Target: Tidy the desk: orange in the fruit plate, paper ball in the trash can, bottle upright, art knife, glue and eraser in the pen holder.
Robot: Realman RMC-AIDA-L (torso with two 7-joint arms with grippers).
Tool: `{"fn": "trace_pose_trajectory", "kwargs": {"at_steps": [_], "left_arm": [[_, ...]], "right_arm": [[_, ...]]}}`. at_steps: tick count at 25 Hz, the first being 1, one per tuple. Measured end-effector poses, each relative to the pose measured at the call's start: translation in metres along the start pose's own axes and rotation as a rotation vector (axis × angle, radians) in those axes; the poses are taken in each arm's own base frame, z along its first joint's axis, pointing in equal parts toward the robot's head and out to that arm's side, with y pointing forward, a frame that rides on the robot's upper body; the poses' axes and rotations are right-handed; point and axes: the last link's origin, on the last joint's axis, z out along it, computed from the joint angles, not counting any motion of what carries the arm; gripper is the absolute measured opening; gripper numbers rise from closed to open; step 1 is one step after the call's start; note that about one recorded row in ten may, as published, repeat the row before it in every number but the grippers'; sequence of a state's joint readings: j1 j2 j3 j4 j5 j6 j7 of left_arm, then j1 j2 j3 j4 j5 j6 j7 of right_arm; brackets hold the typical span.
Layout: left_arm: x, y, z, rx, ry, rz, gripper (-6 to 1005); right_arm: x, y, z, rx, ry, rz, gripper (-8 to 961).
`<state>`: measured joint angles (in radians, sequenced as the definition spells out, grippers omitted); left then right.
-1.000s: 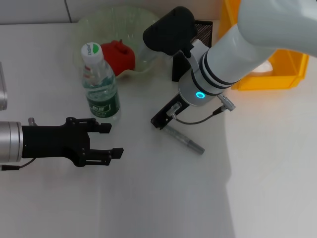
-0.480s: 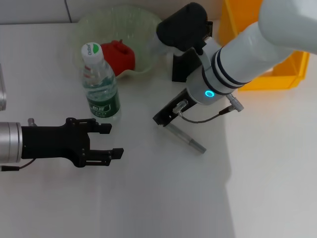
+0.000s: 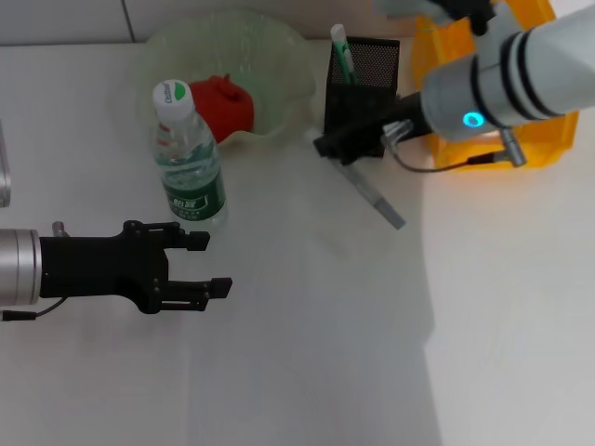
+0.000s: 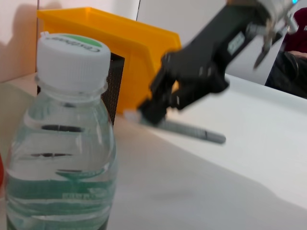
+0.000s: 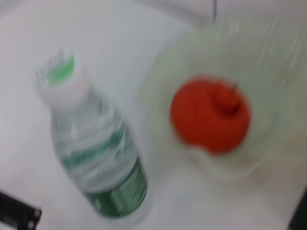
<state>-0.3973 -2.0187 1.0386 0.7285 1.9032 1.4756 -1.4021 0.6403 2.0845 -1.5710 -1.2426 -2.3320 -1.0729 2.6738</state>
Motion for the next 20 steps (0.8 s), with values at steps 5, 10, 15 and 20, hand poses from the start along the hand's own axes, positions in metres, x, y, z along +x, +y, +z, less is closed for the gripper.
{"fn": "trace_pose_trajectory", "kwargs": {"at_steps": [5, 10, 15, 20], "left_arm": [[0.000, 0.000, 0.000, -0.001, 0.000, 0.000, 770], [0.002, 0.000, 0.001, -0.003, 0.002, 0.004, 770], [0.003, 0.000, 0.003, -0.006, 0.004, 0.007, 770], [0.004, 0.000, 0.005, -0.005, 0.005, 0.008, 770]], "right_arm": [[-0.006, -0.019, -0.051, -0.044, -0.290, 0.064, 104], [0.001, -0.047, -0.077, -0.171, -0.626, 0.157, 103], [0.019, -0.081, -0.080, -0.171, -0.855, 0.225, 102], [0.028, -0.102, -0.062, -0.146, -0.926, 0.338, 101]]}}
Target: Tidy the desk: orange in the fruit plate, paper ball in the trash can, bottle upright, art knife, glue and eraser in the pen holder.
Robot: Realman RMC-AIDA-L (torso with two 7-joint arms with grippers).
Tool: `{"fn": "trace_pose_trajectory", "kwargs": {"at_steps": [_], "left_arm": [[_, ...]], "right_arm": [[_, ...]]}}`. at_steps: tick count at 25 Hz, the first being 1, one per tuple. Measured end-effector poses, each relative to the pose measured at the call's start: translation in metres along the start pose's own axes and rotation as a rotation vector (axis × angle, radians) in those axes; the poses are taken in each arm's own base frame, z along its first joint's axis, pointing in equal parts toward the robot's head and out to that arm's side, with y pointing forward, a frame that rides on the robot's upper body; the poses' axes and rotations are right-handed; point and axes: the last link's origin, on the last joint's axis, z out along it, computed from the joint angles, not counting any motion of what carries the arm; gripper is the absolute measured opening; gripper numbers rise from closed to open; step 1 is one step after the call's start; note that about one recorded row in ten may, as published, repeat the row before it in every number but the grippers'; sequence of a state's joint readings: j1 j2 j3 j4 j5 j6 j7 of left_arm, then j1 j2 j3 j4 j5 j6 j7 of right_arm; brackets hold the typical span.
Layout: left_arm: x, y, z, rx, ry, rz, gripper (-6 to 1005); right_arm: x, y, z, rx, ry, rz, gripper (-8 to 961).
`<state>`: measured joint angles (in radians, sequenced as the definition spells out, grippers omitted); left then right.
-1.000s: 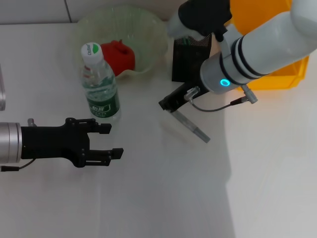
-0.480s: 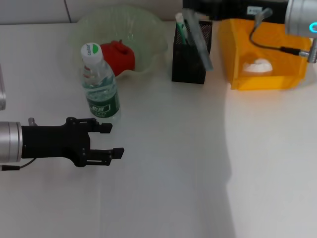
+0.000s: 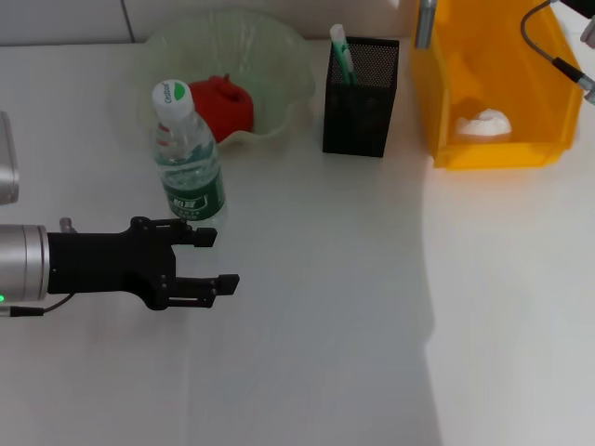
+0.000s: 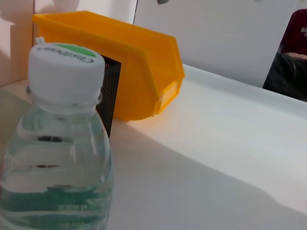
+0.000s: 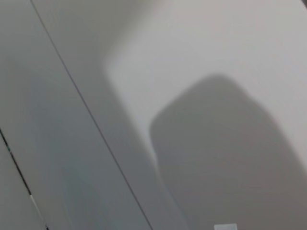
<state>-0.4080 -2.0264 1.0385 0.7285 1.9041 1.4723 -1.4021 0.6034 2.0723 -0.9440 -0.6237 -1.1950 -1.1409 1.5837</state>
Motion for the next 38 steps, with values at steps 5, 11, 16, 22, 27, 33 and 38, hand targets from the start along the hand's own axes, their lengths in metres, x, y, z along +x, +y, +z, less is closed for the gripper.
{"fn": "trace_pose_trajectory", "kwargs": {"at_steps": [5, 11, 16, 22, 27, 33, 38], "left_arm": [[0.000, 0.001, 0.002, -0.002, 0.000, 0.000, 770], [-0.002, 0.002, 0.002, -0.001, -0.001, -0.005, 770], [-0.004, 0.002, 0.001, 0.000, -0.001, -0.010, 770], [-0.004, 0.002, 0.001, 0.001, 0.000, -0.011, 770], [-0.003, 0.002, 0.001, 0.002, 0.001, -0.010, 770], [-0.003, 0.002, 0.001, 0.003, 0.002, -0.009, 770], [-0.002, 0.003, 0.000, -0.001, 0.011, -0.010, 770]], "right_arm": [[0.009, -0.009, 0.018, 0.059, 0.031, 0.020, 108], [0.012, -0.016, 0.033, 0.136, 0.057, -0.012, 132], [0.016, -0.015, 0.043, 0.143, 0.087, -0.017, 152], [0.019, -0.011, 0.048, 0.131, 0.114, -0.035, 177], [0.021, -0.010, 0.048, 0.124, 0.122, -0.039, 197], [0.020, -0.008, 0.036, 0.084, 0.112, -0.042, 327], [0.013, 0.002, -0.009, -0.036, 0.100, -0.090, 516]]}}
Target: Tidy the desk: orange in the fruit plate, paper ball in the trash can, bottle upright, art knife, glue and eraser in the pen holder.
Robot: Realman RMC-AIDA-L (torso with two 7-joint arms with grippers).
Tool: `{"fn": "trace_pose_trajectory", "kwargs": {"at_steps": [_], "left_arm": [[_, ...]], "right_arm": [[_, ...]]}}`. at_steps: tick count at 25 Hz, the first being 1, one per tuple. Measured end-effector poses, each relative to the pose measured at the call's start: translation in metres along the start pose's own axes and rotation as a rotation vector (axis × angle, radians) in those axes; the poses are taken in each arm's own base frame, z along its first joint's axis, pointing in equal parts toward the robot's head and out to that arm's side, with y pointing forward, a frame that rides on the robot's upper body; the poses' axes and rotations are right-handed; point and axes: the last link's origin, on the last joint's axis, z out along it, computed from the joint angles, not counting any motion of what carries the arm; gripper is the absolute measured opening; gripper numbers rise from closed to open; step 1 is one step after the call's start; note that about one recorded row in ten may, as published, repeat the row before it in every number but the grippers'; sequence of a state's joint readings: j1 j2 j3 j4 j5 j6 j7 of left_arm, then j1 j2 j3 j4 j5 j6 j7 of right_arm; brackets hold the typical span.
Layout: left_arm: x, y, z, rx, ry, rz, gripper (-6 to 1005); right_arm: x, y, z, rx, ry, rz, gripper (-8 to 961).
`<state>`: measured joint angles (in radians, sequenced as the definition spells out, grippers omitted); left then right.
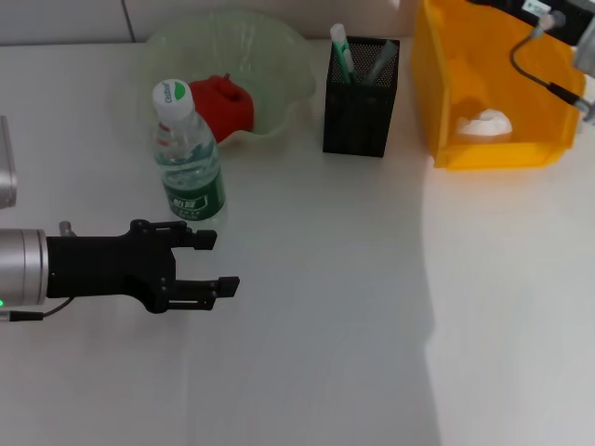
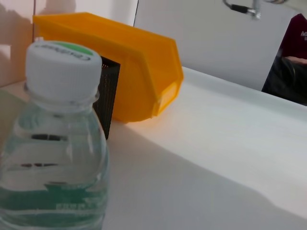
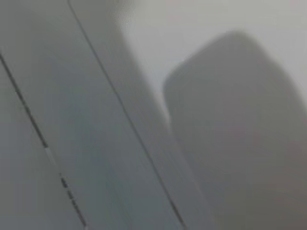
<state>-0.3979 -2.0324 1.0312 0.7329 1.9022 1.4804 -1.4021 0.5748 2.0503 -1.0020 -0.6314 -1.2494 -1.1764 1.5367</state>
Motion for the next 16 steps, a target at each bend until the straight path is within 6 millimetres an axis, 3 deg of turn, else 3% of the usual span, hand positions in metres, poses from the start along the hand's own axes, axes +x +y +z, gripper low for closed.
{"fn": "trace_pose_trajectory", "kwargs": {"at_steps": [2, 3, 4, 5, 6, 7, 8, 12, 16], "left_arm": [[0.001, 0.001, -0.001, -0.007, 0.004, 0.000, 770], [0.001, 0.002, -0.002, -0.016, 0.005, 0.001, 770], [0.003, 0.004, -0.003, -0.033, 0.008, 0.003, 770], [0.004, 0.006, -0.003, -0.052, 0.012, 0.006, 770], [0.009, 0.009, -0.005, -0.090, 0.025, 0.015, 770], [0.009, 0.009, -0.005, -0.090, 0.025, 0.015, 770], [0.011, 0.011, -0.006, -0.102, 0.032, 0.021, 770], [0.019, 0.013, -0.007, -0.136, 0.049, 0.041, 770], [0.023, 0.015, -0.007, -0.163, 0.050, 0.045, 770]], "right_arm": [[0.004, 0.009, -0.027, -0.072, 0.021, -0.005, 610], [0.014, 0.022, -0.058, -0.178, 0.080, -0.007, 655], [0.014, 0.022, -0.058, -0.178, 0.080, -0.007, 701], [0.019, 0.030, -0.073, -0.243, 0.118, -0.009, 746], [0.032, 0.044, -0.105, -0.368, 0.196, -0.013, 791], [0.039, 0.050, -0.118, -0.415, 0.229, -0.018, 798], [0.039, 0.050, -0.118, -0.415, 0.229, -0.018, 805], [0.070, 0.072, -0.155, -0.535, 0.281, -0.019, 826], [0.093, 0.072, -0.158, -0.481, 0.277, -0.016, 826]]}}
